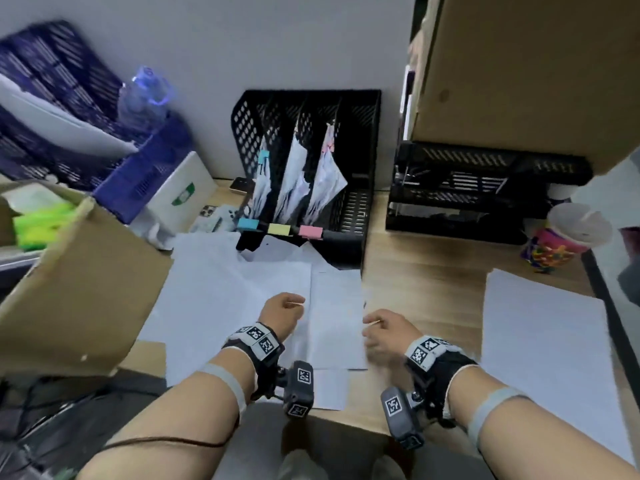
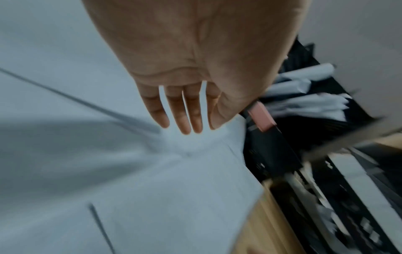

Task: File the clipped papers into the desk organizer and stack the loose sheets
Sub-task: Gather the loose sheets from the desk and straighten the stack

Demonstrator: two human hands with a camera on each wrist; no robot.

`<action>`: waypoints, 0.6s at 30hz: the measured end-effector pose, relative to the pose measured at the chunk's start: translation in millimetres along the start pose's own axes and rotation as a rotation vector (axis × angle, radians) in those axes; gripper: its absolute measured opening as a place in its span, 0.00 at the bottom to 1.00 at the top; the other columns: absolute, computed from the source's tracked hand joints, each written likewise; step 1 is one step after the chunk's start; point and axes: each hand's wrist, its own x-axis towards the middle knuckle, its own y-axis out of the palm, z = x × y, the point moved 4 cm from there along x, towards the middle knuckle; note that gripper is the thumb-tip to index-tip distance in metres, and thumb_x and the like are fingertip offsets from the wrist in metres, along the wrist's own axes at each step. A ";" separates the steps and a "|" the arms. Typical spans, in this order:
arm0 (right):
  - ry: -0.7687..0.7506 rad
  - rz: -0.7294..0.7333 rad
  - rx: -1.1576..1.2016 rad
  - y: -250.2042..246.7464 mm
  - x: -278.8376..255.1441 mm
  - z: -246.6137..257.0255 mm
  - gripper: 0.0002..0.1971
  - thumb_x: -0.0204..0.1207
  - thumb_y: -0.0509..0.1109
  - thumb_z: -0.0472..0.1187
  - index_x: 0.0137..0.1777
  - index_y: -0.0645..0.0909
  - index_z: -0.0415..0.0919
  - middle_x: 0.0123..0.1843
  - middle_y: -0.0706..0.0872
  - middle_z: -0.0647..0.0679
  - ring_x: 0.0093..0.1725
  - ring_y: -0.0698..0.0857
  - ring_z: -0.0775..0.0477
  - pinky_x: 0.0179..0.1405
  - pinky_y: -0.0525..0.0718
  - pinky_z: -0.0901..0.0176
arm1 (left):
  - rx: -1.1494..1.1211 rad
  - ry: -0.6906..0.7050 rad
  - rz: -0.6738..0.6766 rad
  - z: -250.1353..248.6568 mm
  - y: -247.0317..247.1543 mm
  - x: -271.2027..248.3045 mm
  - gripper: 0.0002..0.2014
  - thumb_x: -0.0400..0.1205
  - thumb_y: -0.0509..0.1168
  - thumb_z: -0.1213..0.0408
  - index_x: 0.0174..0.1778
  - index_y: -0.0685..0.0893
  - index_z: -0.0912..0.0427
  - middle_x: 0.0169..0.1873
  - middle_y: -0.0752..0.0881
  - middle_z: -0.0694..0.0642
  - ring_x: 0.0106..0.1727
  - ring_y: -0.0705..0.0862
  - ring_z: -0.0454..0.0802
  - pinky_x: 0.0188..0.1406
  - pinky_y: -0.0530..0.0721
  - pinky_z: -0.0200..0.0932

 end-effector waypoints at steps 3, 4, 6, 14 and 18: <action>0.007 0.008 -0.025 42.7 7.1 13.4 0.10 0.73 0.64 0.39 0.53 0.79 0.47 0.45 0.87 0.45 0.44 0.92 0.45 0.39 0.83 0.54 | 0.136 -0.070 -0.145 46.2 -61.2 10.3 0.17 0.81 0.65 0.71 0.65 0.84 0.60 0.65 0.84 0.64 0.60 0.84 0.57 0.58 0.78 0.41; 0.005 0.007 -0.026 56.2 8.3 18.9 0.12 0.72 0.63 0.40 0.55 0.80 0.47 0.43 0.87 0.46 0.44 0.92 0.46 0.38 0.83 0.53 | 0.165 -0.101 -0.171 60.0 -79.0 13.3 0.19 0.80 0.65 0.70 0.68 0.83 0.59 0.68 0.81 0.64 0.61 0.84 0.59 0.59 0.77 0.41; -0.002 0.006 -0.051 82.3 13.5 28.8 0.15 0.70 0.65 0.42 0.56 0.80 0.45 0.39 0.86 0.48 0.44 0.92 0.44 0.38 0.83 0.52 | 0.216 -0.176 -0.201 85.9 -110.4 20.8 0.23 0.79 0.65 0.68 0.73 0.79 0.55 0.72 0.76 0.65 0.57 0.85 0.62 0.58 0.81 0.43; 0.000 -0.030 -0.248 168.0 44.7 78.0 0.30 0.75 0.71 0.39 0.78 0.68 0.46 0.72 0.78 0.44 0.69 0.80 0.44 0.69 0.77 0.55 | 0.276 -0.350 -0.225 144.7 -189.2 46.6 0.28 0.80 0.63 0.64 0.79 0.70 0.51 0.78 0.65 0.63 0.52 0.83 0.63 0.56 0.81 0.46; -0.034 -0.099 -0.389 193.1 53.7 98.2 0.26 0.78 0.69 0.40 0.76 0.71 0.45 0.65 0.81 0.44 0.66 0.82 0.42 0.59 0.75 0.61 | 0.175 -0.345 -0.291 161.5 -212.1 56.8 0.23 0.80 0.66 0.64 0.72 0.74 0.55 0.73 0.72 0.63 0.55 0.81 0.62 0.58 0.78 0.46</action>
